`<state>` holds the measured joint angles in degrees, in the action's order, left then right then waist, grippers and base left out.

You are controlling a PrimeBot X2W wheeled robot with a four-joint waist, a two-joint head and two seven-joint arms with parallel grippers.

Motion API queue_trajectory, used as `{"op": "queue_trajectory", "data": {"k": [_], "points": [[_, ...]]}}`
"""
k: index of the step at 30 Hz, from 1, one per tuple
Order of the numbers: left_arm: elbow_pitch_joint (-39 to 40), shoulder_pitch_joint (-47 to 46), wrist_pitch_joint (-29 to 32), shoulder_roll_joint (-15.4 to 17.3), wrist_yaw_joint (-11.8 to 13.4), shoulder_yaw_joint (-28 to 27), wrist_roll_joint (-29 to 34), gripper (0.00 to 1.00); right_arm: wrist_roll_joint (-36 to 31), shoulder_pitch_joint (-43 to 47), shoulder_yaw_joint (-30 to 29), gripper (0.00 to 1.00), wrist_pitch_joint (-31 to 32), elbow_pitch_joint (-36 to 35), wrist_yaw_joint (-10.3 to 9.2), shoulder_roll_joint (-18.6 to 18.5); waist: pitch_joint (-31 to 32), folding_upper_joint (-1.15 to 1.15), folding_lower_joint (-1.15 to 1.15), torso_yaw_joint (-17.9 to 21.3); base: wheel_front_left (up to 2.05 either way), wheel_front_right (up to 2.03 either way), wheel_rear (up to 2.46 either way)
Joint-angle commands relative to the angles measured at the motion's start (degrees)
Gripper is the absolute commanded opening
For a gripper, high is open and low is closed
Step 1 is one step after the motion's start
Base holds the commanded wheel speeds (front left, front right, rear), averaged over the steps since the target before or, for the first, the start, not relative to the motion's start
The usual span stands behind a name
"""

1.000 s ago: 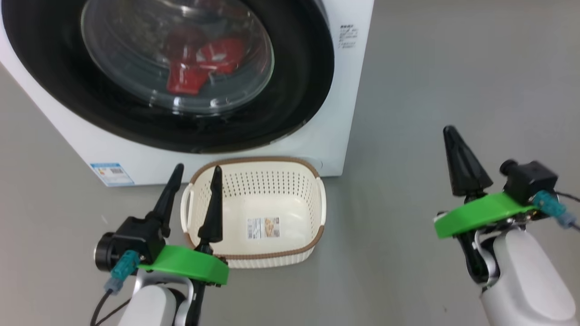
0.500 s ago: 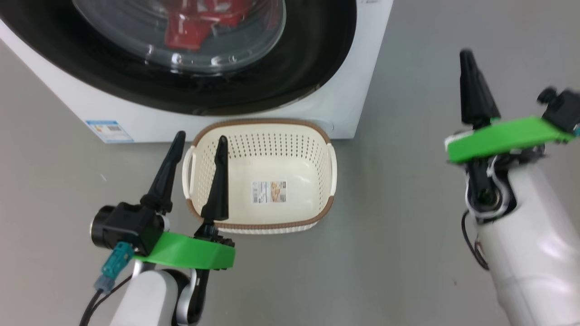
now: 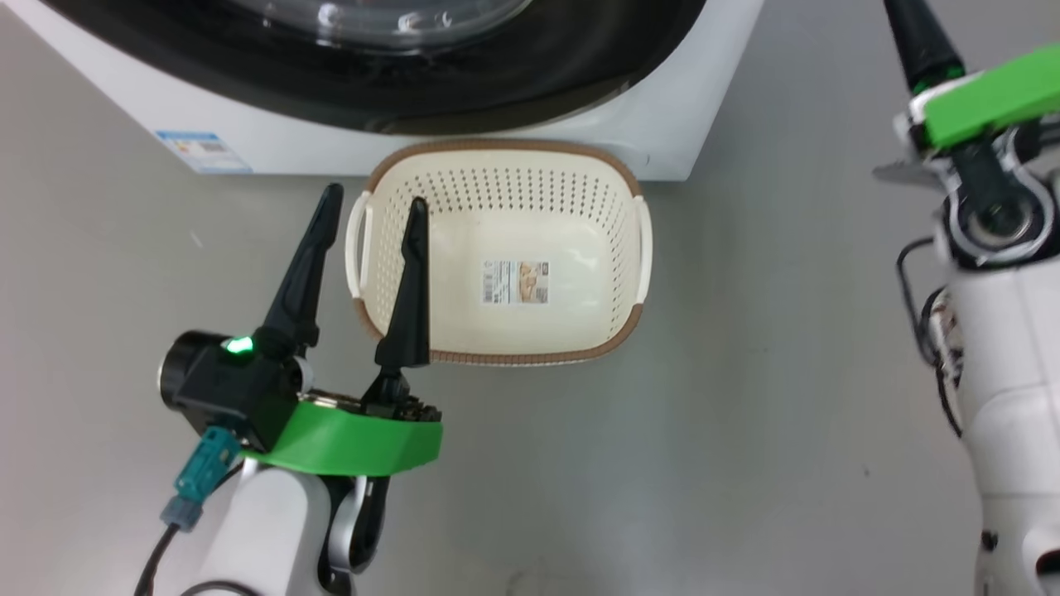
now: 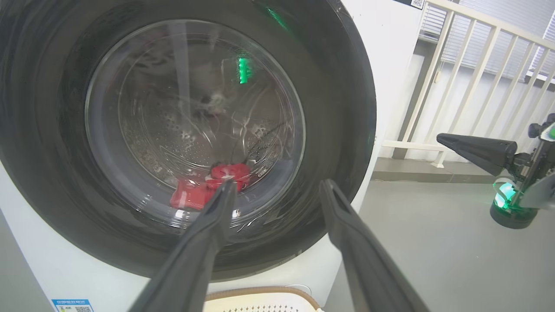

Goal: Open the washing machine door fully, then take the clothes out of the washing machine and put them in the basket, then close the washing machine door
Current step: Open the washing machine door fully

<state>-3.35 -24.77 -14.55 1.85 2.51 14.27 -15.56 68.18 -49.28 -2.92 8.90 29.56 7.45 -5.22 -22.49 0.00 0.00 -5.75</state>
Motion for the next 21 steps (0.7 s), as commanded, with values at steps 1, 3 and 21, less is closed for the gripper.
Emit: {"op": "queue_trajectory", "data": {"k": [1, 3, 21], "points": [[1.79, -1.13, -0.45, 1.03, 0.43, -1.36, 0.46, 1.00, 0.81, -1.90, 0.39, 0.00, 1.01, -1.18, 0.03, 0.56, -1.77, 0.00, 0.00, -1.16, 0.00, 0.00, 0.00], [1.81, -1.30, -0.45, 1.03, 0.37, -1.23, 0.74, 1.00, 2.40, -4.00, -0.44, 0.00, 4.29, -0.09, 0.03, 0.57, -2.54, 0.00, 0.00, -1.40, 0.00, 0.00, 0.00], [0.98, -3.53, -0.45, 1.03, -0.22, 0.18, 0.81, 1.00, 0.54, -18.54, -3.19, 0.00, 19.89, 5.80, 0.03, 0.61, -8.16, 0.00, 0.00, -3.78, 0.00, 0.00, 0.00]]}}
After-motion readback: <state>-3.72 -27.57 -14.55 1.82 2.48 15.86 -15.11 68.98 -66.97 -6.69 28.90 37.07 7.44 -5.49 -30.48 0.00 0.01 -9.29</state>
